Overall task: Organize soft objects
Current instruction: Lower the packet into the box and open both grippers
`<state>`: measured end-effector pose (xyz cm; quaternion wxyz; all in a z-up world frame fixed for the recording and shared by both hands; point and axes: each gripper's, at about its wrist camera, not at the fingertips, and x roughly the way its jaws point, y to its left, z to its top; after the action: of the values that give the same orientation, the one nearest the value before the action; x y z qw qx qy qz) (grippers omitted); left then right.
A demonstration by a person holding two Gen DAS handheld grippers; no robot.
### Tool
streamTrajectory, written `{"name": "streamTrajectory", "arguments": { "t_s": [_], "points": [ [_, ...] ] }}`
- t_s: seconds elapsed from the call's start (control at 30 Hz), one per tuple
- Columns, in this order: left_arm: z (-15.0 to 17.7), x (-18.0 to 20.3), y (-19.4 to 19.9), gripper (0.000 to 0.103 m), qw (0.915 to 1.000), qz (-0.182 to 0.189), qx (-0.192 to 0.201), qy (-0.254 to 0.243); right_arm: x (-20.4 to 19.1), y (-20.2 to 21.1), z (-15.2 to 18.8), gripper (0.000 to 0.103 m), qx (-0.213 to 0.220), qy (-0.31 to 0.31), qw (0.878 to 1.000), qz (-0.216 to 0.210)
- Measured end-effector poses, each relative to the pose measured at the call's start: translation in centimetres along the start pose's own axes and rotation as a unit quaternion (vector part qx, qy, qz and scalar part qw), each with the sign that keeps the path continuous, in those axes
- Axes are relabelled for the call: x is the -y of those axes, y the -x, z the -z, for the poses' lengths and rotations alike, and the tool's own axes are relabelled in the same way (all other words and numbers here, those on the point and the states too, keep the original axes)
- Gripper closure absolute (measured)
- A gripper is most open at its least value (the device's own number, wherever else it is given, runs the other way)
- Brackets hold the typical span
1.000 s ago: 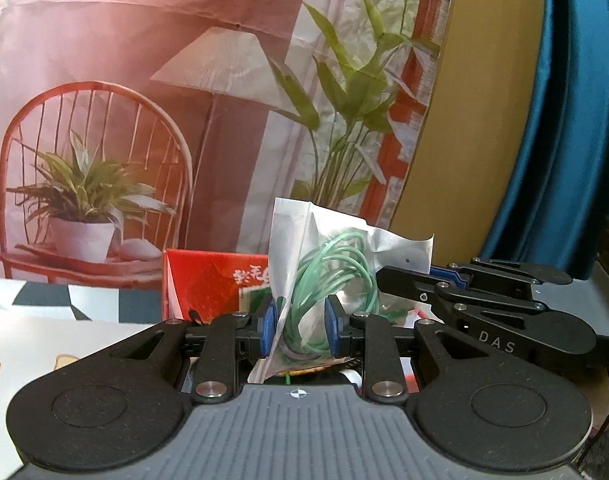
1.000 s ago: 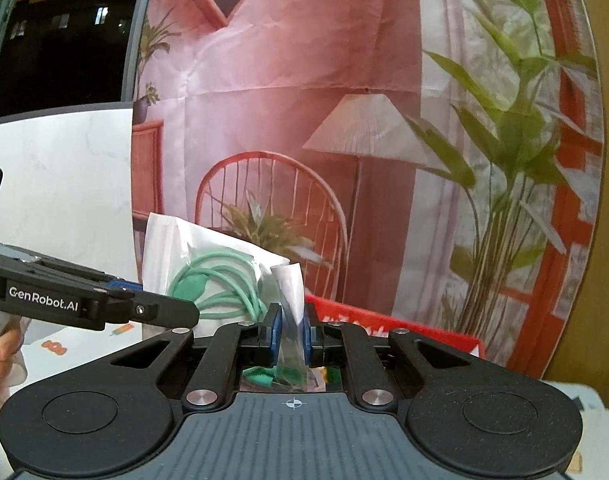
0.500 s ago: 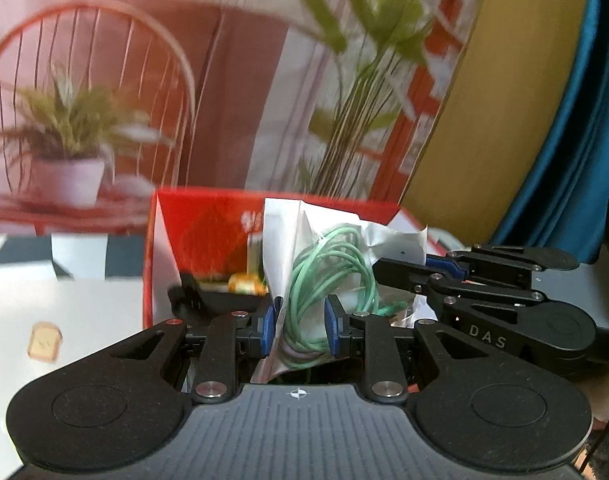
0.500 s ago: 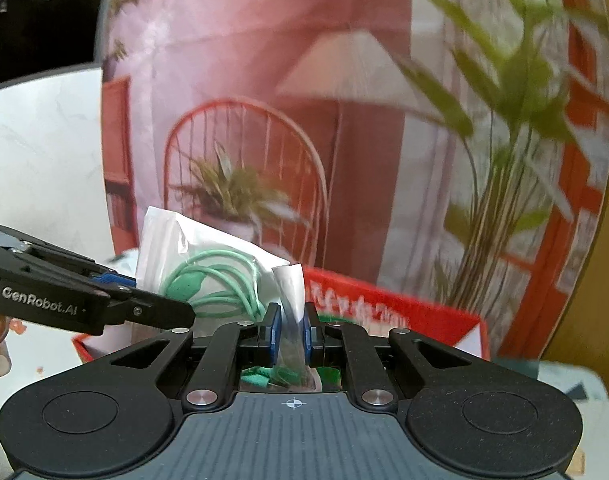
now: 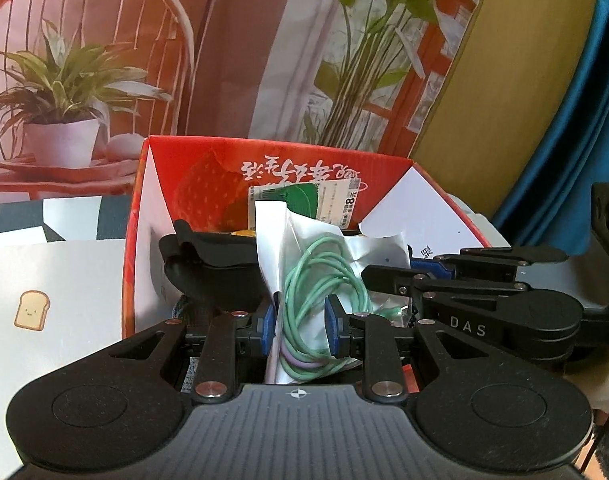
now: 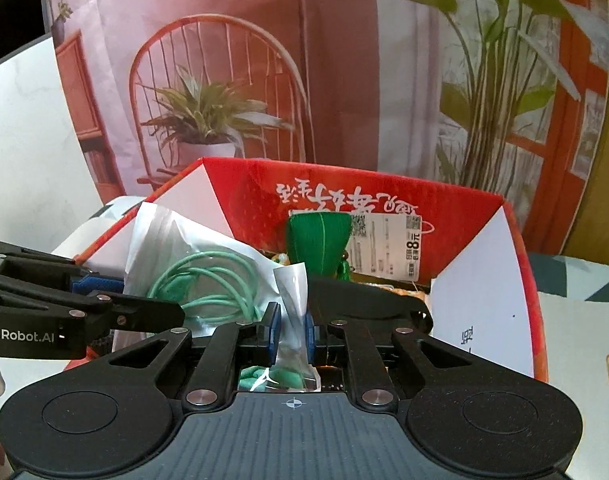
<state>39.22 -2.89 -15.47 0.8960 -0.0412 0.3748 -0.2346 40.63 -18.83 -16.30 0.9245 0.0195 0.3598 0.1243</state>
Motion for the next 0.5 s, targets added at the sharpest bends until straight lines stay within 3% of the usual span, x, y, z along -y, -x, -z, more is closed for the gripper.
{"name": "streamTrajectory", "arguments": {
  "t_s": [0.07, 0.13, 0.2, 0.23, 0.33, 0.43, 0.5],
  "points": [
    [-0.1, 0.5, 0.3, 0.072, 0.9998, -0.008, 0.010, -0.014, 0.2, 0.0, 0.0, 0.086, 0.000, -0.003, 1.000, 0.002],
    [-0.2, 1.0, 0.8, 0.055, 0.9992, -0.014, 0.020, -0.030, 0.1, 0.2, 0.0, 0.083, 0.005, 0.004, 1.000, 0.016],
    [-0.4, 1.2, 1.5, 0.045, 0.9986, -0.023, 0.036, -0.032, 0.1, 0.6, 0.0, 0.078, 0.018, 0.010, 0.999, 0.032],
    [-0.6, 1.2, 1.8, 0.042, 0.9982, -0.028, 0.044, -0.029, -0.1, 0.9, 0.0, 0.072, 0.030, 0.013, 0.998, 0.047],
    [-1.0, 1.1, 3.0, 0.035, 0.9962, -0.050, 0.069, -0.018, -0.4, 2.1, 0.1, 0.033, 0.066, 0.013, 0.993, 0.098],
    [-1.2, 1.2, 4.3, 0.025, 0.9940, -0.060, 0.090, -0.015, -0.4, 3.4, 0.2, 0.030, 0.094, 0.009, 0.991, 0.094],
    [-1.1, 1.4, 5.1, 0.014, 0.9926, -0.067, 0.100, -0.014, -0.7, 4.2, 0.3, 0.019, 0.104, 0.016, 0.990, 0.095]
  ]
}}
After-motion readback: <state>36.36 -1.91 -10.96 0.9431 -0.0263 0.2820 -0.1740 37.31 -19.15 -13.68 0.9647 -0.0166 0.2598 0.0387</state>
